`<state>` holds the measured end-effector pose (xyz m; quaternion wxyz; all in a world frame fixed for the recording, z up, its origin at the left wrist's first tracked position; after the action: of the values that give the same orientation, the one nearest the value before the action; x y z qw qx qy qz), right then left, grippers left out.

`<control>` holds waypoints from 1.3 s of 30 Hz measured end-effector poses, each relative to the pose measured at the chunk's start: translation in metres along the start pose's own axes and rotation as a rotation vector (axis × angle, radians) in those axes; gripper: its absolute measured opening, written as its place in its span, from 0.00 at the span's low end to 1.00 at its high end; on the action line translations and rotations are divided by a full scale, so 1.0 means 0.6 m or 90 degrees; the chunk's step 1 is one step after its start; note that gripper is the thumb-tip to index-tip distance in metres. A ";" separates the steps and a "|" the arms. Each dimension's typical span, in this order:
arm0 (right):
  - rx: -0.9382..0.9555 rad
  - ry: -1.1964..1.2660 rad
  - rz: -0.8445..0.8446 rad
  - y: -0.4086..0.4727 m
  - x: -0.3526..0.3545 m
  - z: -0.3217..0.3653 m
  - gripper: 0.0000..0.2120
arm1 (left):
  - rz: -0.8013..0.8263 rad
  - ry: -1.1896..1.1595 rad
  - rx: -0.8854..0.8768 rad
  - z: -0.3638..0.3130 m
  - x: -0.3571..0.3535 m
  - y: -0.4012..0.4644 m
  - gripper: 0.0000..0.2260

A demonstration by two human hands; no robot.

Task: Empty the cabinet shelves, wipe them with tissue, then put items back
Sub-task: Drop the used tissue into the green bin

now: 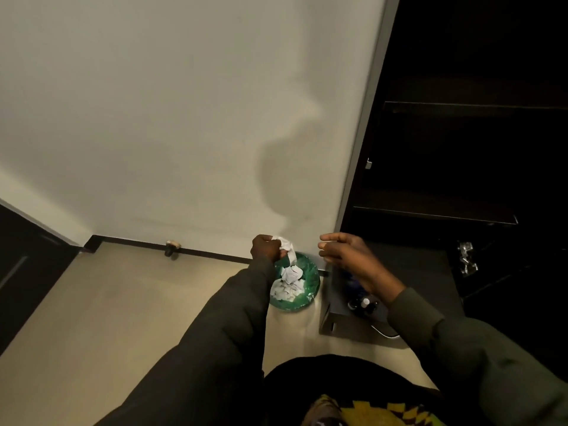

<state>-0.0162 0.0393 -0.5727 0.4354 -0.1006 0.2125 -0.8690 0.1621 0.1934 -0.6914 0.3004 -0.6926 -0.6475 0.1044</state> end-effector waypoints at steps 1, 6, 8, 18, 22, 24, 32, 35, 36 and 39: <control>0.001 0.010 0.003 0.000 0.004 -0.001 0.11 | -0.004 0.024 -0.005 0.000 -0.003 0.008 0.07; -0.008 0.033 -0.022 0.003 0.028 -0.009 0.12 | 0.017 0.102 -0.006 -0.009 -0.017 0.016 0.07; -0.009 0.043 -0.030 0.007 0.036 -0.011 0.13 | 0.047 0.109 0.000 -0.016 -0.030 0.017 0.06; 0.007 0.188 -0.068 0.005 0.119 -0.025 0.12 | 0.011 0.175 -0.008 0.002 0.005 0.092 0.08; 0.048 0.198 -0.201 0.006 0.201 -0.037 0.10 | 0.115 0.129 -0.009 0.011 -0.052 0.043 0.06; 0.061 0.143 -0.266 0.010 0.237 -0.048 0.10 | 0.167 0.133 -0.055 0.001 -0.090 -0.011 0.07; 0.094 -0.220 -0.374 0.028 0.304 -0.118 0.16 | 0.399 0.377 -0.391 -0.009 -0.254 -0.177 0.11; 0.095 -0.350 -0.342 0.030 0.306 -0.137 0.17 | 0.444 0.454 -0.476 -0.014 -0.287 -0.211 0.20; 0.092 -0.382 -0.324 0.032 0.301 -0.143 0.18 | 0.456 0.483 -0.501 -0.014 -0.294 -0.214 0.24; 0.085 -0.463 -0.255 0.044 0.294 -0.156 0.22 | 0.472 0.573 -0.546 -0.009 -0.313 -0.220 0.28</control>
<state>-0.1370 -0.0891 -0.6699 0.3097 -0.4122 -0.0355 -0.8561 0.0290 0.0093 -0.6601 0.1845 -0.8995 -0.1673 -0.3591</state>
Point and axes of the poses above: each hand's wrist, its own y-axis towards the middle knuckle, its own x-axis out of the back of the hand, z = x × y, the point moved 8 cm from there along y, towards the middle knuckle, and after that the axes turned 6 degrees about -z, right-handed, at the moved point
